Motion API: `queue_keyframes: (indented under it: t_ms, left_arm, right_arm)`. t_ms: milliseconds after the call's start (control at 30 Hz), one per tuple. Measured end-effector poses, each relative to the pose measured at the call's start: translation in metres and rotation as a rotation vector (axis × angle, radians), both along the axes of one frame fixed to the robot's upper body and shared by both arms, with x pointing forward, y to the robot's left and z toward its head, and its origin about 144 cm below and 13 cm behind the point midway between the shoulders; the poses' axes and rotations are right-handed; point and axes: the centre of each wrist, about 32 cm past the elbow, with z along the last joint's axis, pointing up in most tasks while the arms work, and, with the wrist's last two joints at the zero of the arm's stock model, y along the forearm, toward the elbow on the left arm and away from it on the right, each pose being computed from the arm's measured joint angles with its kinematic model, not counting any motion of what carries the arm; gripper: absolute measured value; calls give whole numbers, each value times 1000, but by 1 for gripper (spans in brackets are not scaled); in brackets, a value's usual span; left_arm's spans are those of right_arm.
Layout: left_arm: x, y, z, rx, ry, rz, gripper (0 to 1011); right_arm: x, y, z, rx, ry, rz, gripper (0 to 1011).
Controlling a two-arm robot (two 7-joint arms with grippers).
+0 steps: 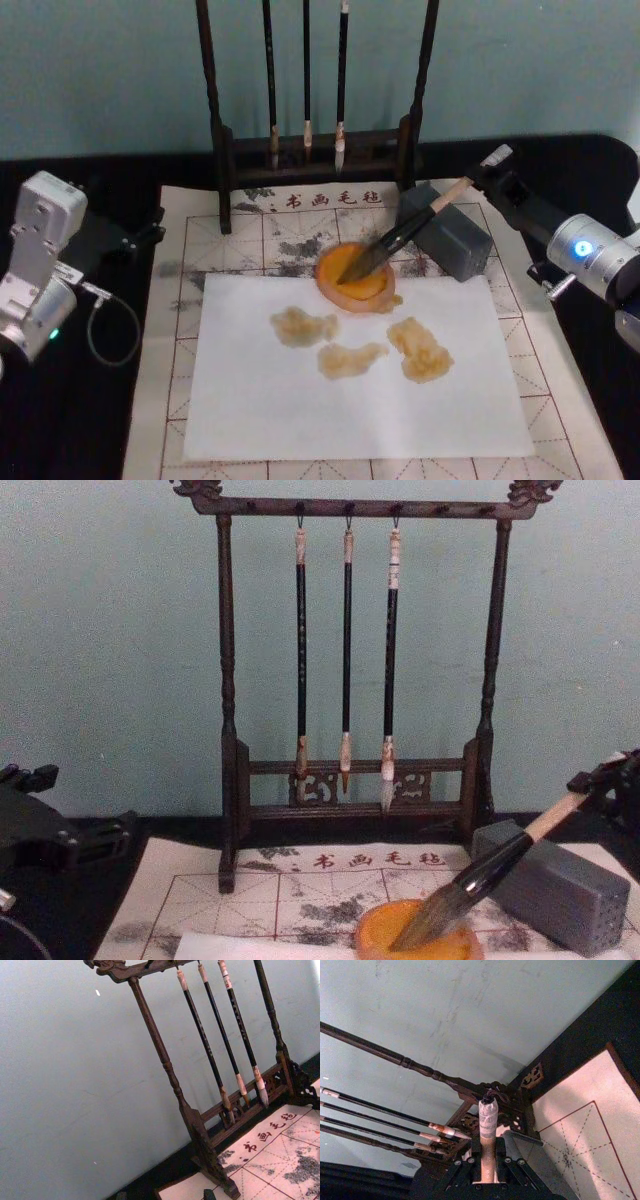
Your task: Pick up the brush from the inkstone, write on the paper, then place the brush back to its original position.
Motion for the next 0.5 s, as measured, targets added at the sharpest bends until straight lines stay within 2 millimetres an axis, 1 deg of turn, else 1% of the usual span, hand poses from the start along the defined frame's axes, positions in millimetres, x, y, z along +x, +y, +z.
queue_keyframes:
  t_ms: [500]
  left_arm:
    - [0, 0, 0, 0, 0, 0, 1001]
  right_arm:
    - [0, 2, -2, -9, 3, 1, 182]
